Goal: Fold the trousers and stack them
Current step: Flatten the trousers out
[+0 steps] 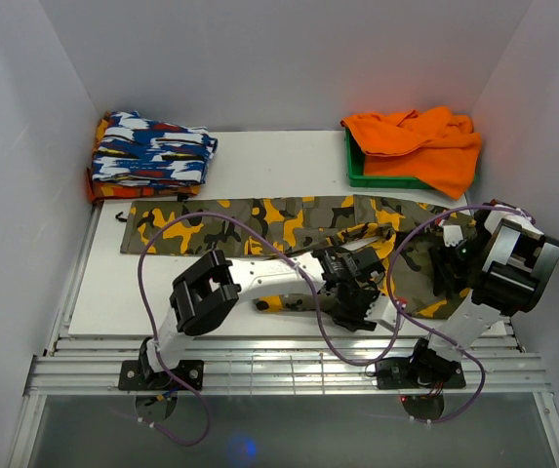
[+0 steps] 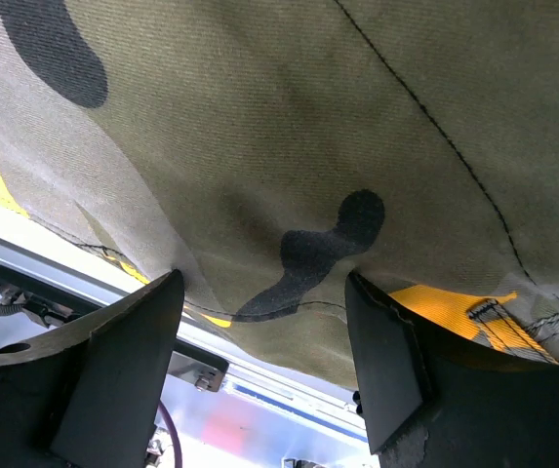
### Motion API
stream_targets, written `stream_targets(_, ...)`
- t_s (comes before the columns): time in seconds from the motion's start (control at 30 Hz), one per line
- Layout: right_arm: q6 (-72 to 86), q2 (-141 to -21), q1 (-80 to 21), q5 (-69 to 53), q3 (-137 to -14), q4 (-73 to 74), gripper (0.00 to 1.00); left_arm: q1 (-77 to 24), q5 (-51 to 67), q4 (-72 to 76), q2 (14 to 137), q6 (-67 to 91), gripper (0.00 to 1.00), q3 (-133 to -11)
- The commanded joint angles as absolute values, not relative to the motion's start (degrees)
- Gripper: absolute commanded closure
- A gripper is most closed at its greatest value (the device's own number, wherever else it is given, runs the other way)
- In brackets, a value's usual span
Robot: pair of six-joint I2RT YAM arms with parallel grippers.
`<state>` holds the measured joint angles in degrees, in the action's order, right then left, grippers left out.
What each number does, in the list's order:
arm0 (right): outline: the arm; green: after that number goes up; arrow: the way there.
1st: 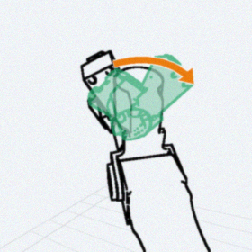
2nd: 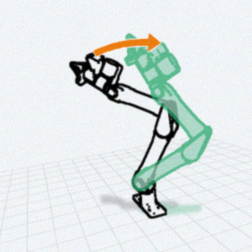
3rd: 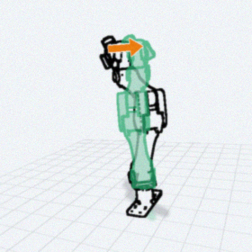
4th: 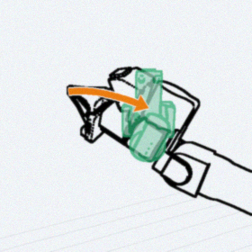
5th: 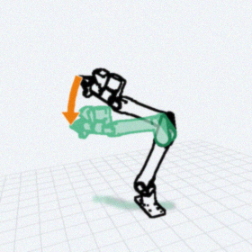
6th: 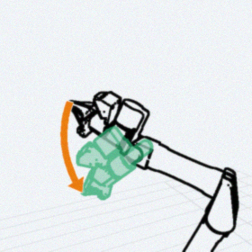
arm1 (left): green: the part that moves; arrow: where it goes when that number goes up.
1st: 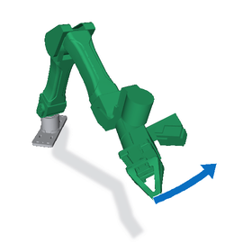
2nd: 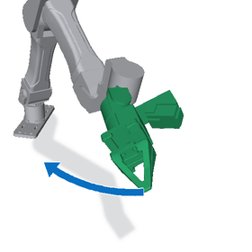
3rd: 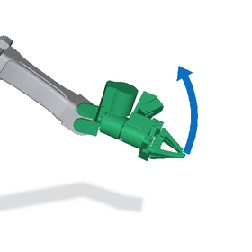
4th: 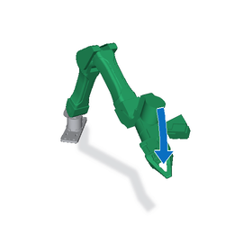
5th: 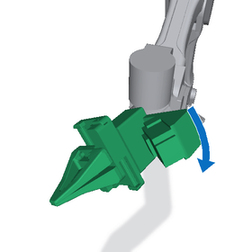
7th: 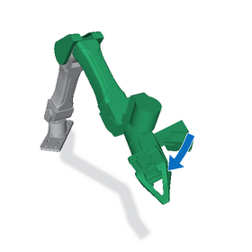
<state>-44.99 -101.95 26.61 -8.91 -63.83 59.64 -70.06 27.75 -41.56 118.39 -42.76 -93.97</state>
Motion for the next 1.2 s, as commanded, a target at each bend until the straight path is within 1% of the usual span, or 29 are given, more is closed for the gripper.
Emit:
stream_targets(0.0, -44.3, -102.0, 26.8, -9.1, -63.7, 57.5, 0.27, -70.8, 26.8, -38.8, 119.1, -41.6, 0.48, -95.7)
stream_targets(0.17, -44.6, -102.2, 26.8, -8.4, -64.1, 56.8, 0.27, -71.2, 23.4, -38.5, 120.4, -41.2, 0.48, -93.5)
stream_targets(0.23, -44.6, -102.2, 26.8, -8.0, -63.9, 56.3, 0.27, -71.2, 19.2, -38.1, 121.6, -40.3, 0.47, -92.9)
stream_targets(0.33, -45.3, -102.3, 26.8, -6.7, -63.4, 55.2, 0.27, -71.2, 15.8, -37.7, 122.3, -39.3, 0.46, -91.8)
stream_targets(0.43, -46.2, -102.7, 26.8, -4.1, -62.4, 53.1, 0.27, -71.2, 13.1, -38.1, 120.2, -39.1, 0.5, -89.8)
stream_targets(0.57, -46.8, -103.5, 26.8, -1.8, -61.6, 50.7, 0.28, -71.2, 12.4, -40.6, 115.1, -39.7, 0.81, -86.6)
stream_targets(0.6, -46.8, -103.6, 26.8, -1.5, -61.5, 49.8, 0.28, -71.0, 12.8, -41.6, 113.4, -39.6, 0.94, -85.0)
stream_targets(0.63, -46.9, -103.7, 26.8, -1.1, -61.4, 49.5, 0.28, -70.8, 13.4, -42.0, 111.5, -39.3, 1.0, -84.2)
stream_targets(0.67, -47.0, -103.8, 26.8, -0.4, -61.3, 49.1, 0.28, -70.4, 14.2, -42.8, 106.8, -38.9, 1.0, -83.4)
stream_targets(0.73, -47.6, -103.8, 26.8, -0.3, -60.7, 47.9, 0.29, -68.0, 18.3, -45.0, 101.4, -37.1, 1.0, -81.4)
stream_targets(0.77, -47.8, -103.9, 26.8, 1.9, -60.6, 47.5, 0.29, -66.5, 20.1, -46.1, 98.6, -36.6, 1.0, -80.7)
stream_targets(0.8, -47.9, -103.9, 26.8, 2.4, -60.3, 47.1, 0.29, -62.9, 21.7, -48.3, 93.3, -36.2, 1.0, -80.1)
stream_targets(0.87, -48.3, -103.7, 26.8, 3.2, -59.9, 46.1, 0.3, -58.2, 25.6, -50.9, 88.4, -36.3, 1.0, -78.6)
stream_targets(0.9, -48.3, -103.8, 26.8, 3.5, -59.8, 45.8, 0.3, -53.1, 26.5, -53.2, 84.3, -36.6, 1.0, -78.3)
stream_targets(0.97, -48.4, -103.9, 26.8, 4.1, -59.9, 45.5, 0.3, -47.3, 29.3, -55.4, 80.9, -38.2, 1.0, -77.8)
stream_targets(1.0, -48.5, -103.9, 26.8, 4.3, -59.9, 45.4, 0.3, -41.5, 30.0, -57.0, 78.0, -38.9, 1.0, -77.5)
stream_targets(1.07, -48.8, -103.9, 26.8, 5.1, -60.3, 45.3, 0.31, -35.9, 31.0, -58.3, 75.8, -41.1, 1.0, -76.4)
stream_targets(1.1, -49.0, -103.9, 26.8, 5.4, -60.4, 45.3, 0.31, -30.0, 31.0, -58.2, 74.7, -41.4, 1.0, -75.9)
stream_targets(1.17, -49.2, -103.7, 26.8, 6.2, -60.6, 45.4, 0.31, -23.8, 32.2, -57.8, 72.3, -41.7, 1.0, -74.6)
